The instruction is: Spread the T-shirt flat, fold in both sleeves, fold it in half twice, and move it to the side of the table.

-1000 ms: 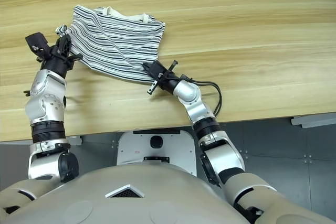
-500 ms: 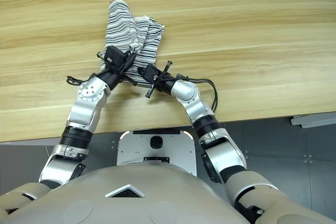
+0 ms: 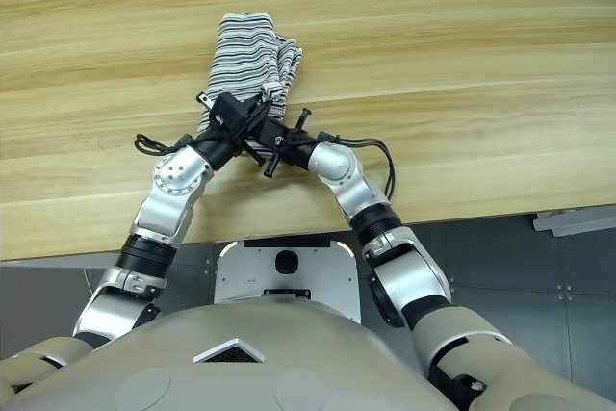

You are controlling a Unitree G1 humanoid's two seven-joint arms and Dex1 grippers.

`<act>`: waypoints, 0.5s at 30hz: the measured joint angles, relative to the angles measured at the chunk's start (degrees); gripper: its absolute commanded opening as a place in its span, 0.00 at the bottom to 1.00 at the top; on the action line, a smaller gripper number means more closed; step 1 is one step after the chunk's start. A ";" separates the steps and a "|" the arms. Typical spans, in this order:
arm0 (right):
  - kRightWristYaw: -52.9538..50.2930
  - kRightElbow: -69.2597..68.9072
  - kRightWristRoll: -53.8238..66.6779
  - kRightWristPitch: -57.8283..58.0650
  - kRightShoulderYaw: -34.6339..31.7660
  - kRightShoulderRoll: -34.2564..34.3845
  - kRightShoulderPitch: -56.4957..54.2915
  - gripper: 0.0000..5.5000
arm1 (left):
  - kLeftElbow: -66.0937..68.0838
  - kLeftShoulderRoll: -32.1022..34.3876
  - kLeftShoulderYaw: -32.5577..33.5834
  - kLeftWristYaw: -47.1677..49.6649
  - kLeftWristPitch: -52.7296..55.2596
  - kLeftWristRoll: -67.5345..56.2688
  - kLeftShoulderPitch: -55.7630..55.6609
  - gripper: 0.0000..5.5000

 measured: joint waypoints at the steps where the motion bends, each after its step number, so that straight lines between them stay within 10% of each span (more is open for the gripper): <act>1: 0.00 0.10 -0.07 0.00 0.17 -0.02 -0.15 0.02 | -0.18 -0.07 0.15 0.09 -0.34 0.01 -0.01 0.02; 15: -1.47 0.47 -0.59 0.11 0.77 0.01 -0.51 0.10 | 4.67 1.84 -1.80 -1.02 0.53 3.77 -0.85 0.02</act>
